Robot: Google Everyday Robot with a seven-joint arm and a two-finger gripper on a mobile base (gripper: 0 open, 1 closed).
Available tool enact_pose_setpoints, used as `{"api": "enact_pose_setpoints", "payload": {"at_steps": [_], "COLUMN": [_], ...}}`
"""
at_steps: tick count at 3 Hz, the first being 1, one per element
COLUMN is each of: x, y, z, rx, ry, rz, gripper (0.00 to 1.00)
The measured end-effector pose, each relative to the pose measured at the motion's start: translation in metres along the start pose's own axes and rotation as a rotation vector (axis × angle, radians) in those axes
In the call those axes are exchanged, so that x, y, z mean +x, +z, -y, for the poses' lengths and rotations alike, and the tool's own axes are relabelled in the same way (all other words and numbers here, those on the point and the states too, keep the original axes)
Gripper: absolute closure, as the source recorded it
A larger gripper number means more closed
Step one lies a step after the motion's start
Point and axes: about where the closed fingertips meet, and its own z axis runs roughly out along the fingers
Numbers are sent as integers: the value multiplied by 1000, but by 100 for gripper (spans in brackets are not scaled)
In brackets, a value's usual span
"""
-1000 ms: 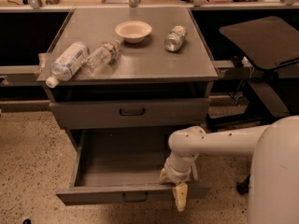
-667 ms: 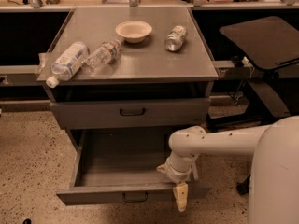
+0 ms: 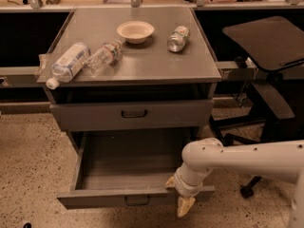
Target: Open middle drawer
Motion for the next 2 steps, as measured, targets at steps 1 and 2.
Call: {"api": "enact_pose_setpoints", "payload": {"at_steps": [1,2], "x": [-9,-27], "y": [-29,-75], "z": [-3,-1], "rx": [69,163], "ry": [-50,-175], "rz": [23,29], "gripper": [18,0]}}
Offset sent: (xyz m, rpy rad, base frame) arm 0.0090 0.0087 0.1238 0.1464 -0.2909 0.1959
